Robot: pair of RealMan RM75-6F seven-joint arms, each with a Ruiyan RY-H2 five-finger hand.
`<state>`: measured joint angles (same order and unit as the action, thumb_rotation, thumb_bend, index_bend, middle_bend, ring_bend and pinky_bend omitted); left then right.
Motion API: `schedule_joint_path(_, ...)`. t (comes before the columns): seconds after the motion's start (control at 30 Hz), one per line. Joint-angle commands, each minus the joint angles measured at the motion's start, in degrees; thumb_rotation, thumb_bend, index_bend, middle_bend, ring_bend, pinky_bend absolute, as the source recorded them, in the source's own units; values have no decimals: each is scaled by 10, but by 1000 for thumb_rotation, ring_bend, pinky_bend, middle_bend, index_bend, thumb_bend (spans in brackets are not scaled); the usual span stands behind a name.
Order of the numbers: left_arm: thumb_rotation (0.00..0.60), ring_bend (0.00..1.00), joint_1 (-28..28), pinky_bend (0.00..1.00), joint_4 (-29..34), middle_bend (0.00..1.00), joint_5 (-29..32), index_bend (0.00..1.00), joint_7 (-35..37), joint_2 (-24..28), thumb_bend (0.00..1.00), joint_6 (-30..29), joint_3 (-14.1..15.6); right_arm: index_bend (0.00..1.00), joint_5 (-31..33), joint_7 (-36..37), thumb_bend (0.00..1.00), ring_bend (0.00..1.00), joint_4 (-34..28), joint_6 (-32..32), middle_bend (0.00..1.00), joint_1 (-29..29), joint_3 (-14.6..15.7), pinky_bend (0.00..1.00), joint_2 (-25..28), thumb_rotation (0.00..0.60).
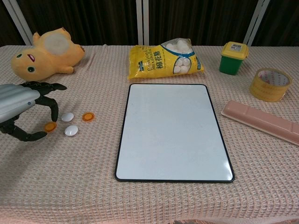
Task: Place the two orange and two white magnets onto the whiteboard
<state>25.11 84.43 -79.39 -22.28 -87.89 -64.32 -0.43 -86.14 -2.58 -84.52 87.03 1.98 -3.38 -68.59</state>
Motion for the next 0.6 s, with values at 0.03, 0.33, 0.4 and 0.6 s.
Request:
schedule_joint_path(0.03, 600, 0, 1, 45, 8, 0, -3, 484, 2, 6, 284, -2, -2, 0, -1, 1, 303, 0, 1, 1, 0, -1, 0, 0, 0, 600)
schedule_joint_path(0.33, 600, 0, 42, 45, 56, 0, -14, 490, -26, 33, 284, 22, -29, 0, -3, 8, 303, 0, 0, 10, 0, -4, -1, 0, 3, 600)
schedule_joint_path(0.4, 600, 0, 62, 45, 71, 0, -17, 490, -36, 38, 283, 36, -43, 0, -4, 8, 303, 0, -2, 13, 0, -5, -2, 0, 5, 600)
schedule_joint_path(0.6, 600, 0, 133, 45, 86, 0, -10, 489, -60, 29, 283, 94, -87, 0, -3, 11, 303, 0, -4, 13, 0, -5, -3, 0, 8, 600)
